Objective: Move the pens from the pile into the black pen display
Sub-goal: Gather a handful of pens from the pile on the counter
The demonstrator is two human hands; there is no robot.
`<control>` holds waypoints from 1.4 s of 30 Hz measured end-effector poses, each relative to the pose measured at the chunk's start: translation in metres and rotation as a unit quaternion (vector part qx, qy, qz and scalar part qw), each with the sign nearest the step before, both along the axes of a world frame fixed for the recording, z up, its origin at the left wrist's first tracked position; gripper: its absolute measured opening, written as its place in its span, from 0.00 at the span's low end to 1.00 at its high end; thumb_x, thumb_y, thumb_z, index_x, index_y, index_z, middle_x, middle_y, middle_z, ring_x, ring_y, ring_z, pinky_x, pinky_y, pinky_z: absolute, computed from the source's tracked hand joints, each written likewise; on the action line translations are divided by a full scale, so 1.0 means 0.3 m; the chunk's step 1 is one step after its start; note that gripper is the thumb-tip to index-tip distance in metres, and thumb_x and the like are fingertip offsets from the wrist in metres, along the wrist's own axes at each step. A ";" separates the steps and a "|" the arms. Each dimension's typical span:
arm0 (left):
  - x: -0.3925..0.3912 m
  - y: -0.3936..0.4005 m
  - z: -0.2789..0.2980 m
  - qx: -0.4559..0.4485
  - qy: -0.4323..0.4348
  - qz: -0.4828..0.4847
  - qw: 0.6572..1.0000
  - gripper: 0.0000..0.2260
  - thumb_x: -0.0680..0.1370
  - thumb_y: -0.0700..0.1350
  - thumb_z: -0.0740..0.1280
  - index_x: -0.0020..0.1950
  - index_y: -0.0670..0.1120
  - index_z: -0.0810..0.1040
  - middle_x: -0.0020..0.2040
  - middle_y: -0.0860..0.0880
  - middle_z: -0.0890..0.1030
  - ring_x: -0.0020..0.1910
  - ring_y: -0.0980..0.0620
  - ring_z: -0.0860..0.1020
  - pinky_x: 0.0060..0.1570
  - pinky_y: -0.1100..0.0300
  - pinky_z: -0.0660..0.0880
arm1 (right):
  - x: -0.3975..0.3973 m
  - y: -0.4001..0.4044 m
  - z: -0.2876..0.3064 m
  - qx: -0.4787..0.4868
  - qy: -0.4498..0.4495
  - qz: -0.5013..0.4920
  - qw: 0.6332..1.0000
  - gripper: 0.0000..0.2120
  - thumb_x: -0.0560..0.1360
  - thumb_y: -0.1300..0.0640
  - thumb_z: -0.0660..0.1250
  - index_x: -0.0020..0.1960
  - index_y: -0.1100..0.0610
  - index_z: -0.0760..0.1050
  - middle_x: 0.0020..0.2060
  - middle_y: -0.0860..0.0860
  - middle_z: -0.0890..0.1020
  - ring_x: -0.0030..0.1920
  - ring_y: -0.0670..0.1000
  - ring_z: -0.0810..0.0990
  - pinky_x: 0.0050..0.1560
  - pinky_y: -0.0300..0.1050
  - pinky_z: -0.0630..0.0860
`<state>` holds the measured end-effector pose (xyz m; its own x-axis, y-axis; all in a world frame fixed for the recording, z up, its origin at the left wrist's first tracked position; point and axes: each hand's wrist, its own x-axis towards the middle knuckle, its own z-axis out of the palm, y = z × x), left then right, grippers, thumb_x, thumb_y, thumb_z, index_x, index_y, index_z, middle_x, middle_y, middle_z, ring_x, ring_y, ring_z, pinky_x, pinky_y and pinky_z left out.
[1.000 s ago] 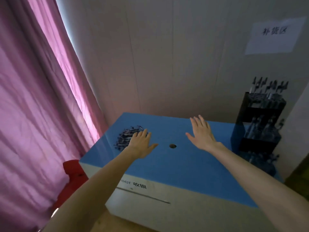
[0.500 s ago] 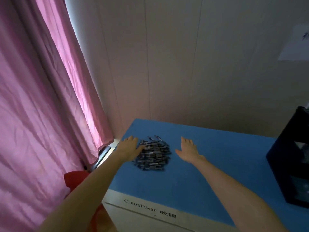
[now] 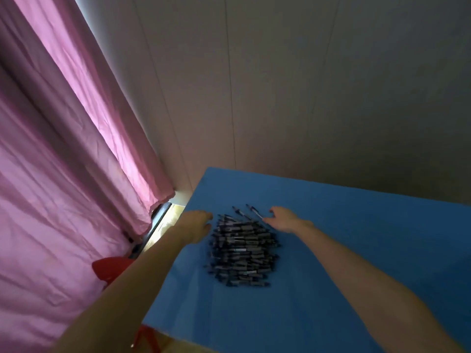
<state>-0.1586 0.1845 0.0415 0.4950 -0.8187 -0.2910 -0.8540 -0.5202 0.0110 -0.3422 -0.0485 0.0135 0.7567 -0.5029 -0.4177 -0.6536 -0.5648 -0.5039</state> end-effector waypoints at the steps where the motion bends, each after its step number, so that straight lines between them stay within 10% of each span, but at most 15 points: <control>1: 0.026 -0.022 -0.022 -0.002 0.013 0.001 1.000 0.18 0.84 0.50 0.58 0.73 0.48 0.72 0.69 0.46 0.76 0.66 0.43 0.76 0.64 0.52 0.71 | 0.030 -0.016 -0.022 0.008 0.010 -0.002 1.000 0.24 0.83 0.46 0.62 0.72 0.62 0.70 0.66 0.57 0.77 0.63 0.59 0.77 0.63 0.50 0.74; 9: 0.101 -0.183 -0.139 -0.006 0.059 -0.009 0.998 0.17 0.83 0.51 0.62 0.71 0.49 0.74 0.68 0.47 0.77 0.65 0.43 0.76 0.60 0.51 0.75 | 0.187 -0.065 -0.122 0.018 -0.014 0.015 1.000 0.13 0.79 0.50 0.69 0.53 0.61 0.79 0.50 0.58 0.82 0.55 0.61 0.81 0.52 0.51 0.77; 23: 0.254 -0.355 -0.216 -0.019 0.146 -0.073 0.986 0.12 0.75 0.45 0.72 0.58 0.46 0.81 0.55 0.45 0.81 0.55 0.44 0.79 0.51 0.53 0.76 | 0.325 -0.075 -0.158 -0.002 -0.020 0.087 0.996 0.18 0.76 0.53 0.74 0.65 0.56 0.80 0.54 0.50 0.84 0.51 0.50 0.80 0.57 0.48 0.79; 42: 0.195 -0.343 -0.281 -0.122 0.223 -0.015 0.967 0.11 0.76 0.48 0.70 0.58 0.49 0.79 0.56 0.50 0.77 0.49 0.50 0.78 0.53 0.56 0.76 | 0.338 -0.028 -0.148 -0.185 0.020 0.104 0.977 0.18 0.70 0.44 0.74 0.52 0.54 0.74 0.44 0.49 0.75 0.44 0.52 0.77 0.37 0.45 0.69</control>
<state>-0.1001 0.0815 -0.0429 0.3386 -0.9022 -0.2674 -0.7507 -0.4303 0.5013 -0.2407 -0.0569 -0.0308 0.8458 -0.4614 -0.2678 -0.5195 -0.8265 -0.2168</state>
